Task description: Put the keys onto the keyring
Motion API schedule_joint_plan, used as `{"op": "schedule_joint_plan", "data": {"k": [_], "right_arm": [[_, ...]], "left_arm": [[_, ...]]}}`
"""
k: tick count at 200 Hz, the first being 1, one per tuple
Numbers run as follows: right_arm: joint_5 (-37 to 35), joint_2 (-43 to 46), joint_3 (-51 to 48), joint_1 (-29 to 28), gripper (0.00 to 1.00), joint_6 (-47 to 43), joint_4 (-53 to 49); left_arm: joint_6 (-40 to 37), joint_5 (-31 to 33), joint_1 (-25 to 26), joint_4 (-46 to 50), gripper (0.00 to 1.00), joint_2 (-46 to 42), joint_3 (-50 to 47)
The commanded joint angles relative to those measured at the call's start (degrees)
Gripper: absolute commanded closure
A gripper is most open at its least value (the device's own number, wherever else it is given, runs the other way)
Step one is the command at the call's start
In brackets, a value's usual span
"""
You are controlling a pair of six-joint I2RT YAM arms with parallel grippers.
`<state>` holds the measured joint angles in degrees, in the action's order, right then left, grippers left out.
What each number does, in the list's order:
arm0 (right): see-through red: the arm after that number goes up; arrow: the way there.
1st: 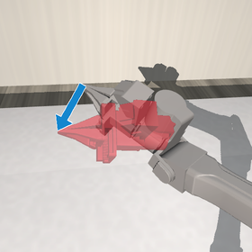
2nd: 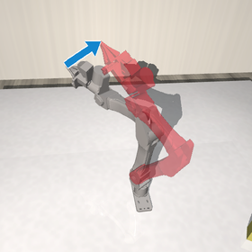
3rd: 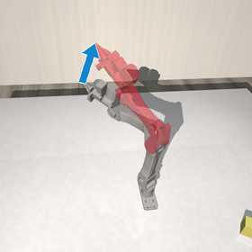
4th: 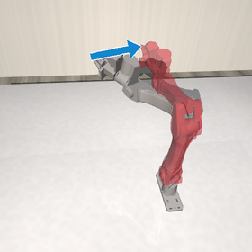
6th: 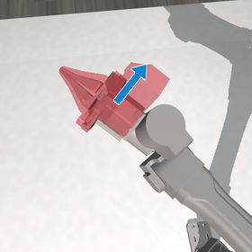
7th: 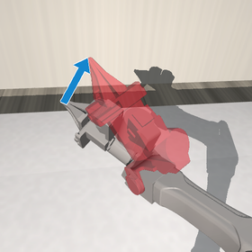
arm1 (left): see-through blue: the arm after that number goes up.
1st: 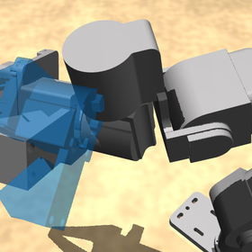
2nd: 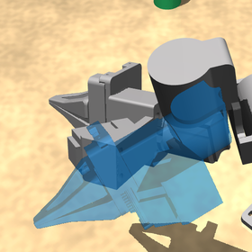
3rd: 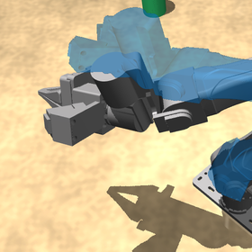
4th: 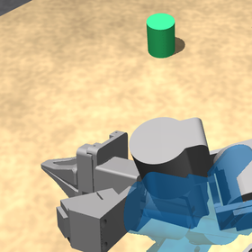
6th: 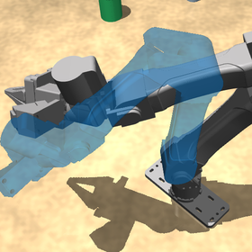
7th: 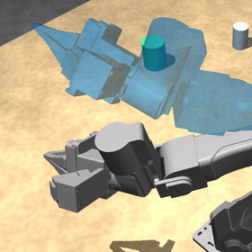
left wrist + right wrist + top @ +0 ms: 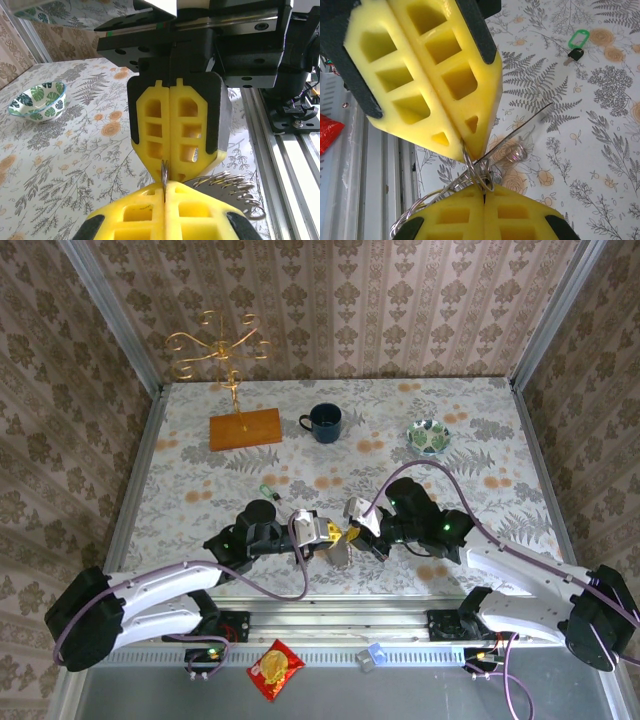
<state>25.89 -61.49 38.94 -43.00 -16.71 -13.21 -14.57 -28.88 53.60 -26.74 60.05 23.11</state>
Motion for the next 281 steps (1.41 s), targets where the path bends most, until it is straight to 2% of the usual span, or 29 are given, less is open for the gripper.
{"op": "schedule_joint_plan", "data": {"k": [1,32,102,142,211,226,237,244,281], "right_arm": [[0.10,2.36,-0.06,-0.09,0.87,0.76,1.98],[-2.26,7.16,-1.72,0.75,0.70,-0.38,1.18],[-1.24,6.20,-1.87,0.75,0.69,-0.82,3.92],[-0.32,4.34,-1.28,0.73,0.74,-0.63,6.19],[0.95,4.10,-0.06,0.77,1.00,-2.29,5.53],[1.37,4.04,0.86,0.73,1.00,-3.51,3.69],[1.20,3.94,1.74,0.79,1.00,-4.78,1.69],[1.00,3.64,2.50,0.74,1.00,-5.75,0.09],[-1.71,0.39,8.79,-0.64,1.00,-12.27,-11.12]], "left_arm": [[1.25,-1.00,0.41,-5.24,1.00,-0.41,0.08],[0.66,-0.91,0.40,-4.20,1.00,-0.88,0.00],[1.36,-1.61,0.39,-5.47,1.00,-1.20,-0.33],[1.99,-1.83,0.43,-6.39,1.00,-1.32,-0.70],[2.18,-1.62,0.37,-6.17,1.00,-1.75,-1.03],[1.91,-0.31,0.37,-5.64,1.00,-1.99,-1.05],[1.38,0.68,0.39,-4.37,0.85,-2.44,-0.79],[0.66,1.06,0.41,-2.98,0.78,-2.81,-0.43],[-4.89,1.97,0.62,9.15,0.75,-3.88,4.01]]}}
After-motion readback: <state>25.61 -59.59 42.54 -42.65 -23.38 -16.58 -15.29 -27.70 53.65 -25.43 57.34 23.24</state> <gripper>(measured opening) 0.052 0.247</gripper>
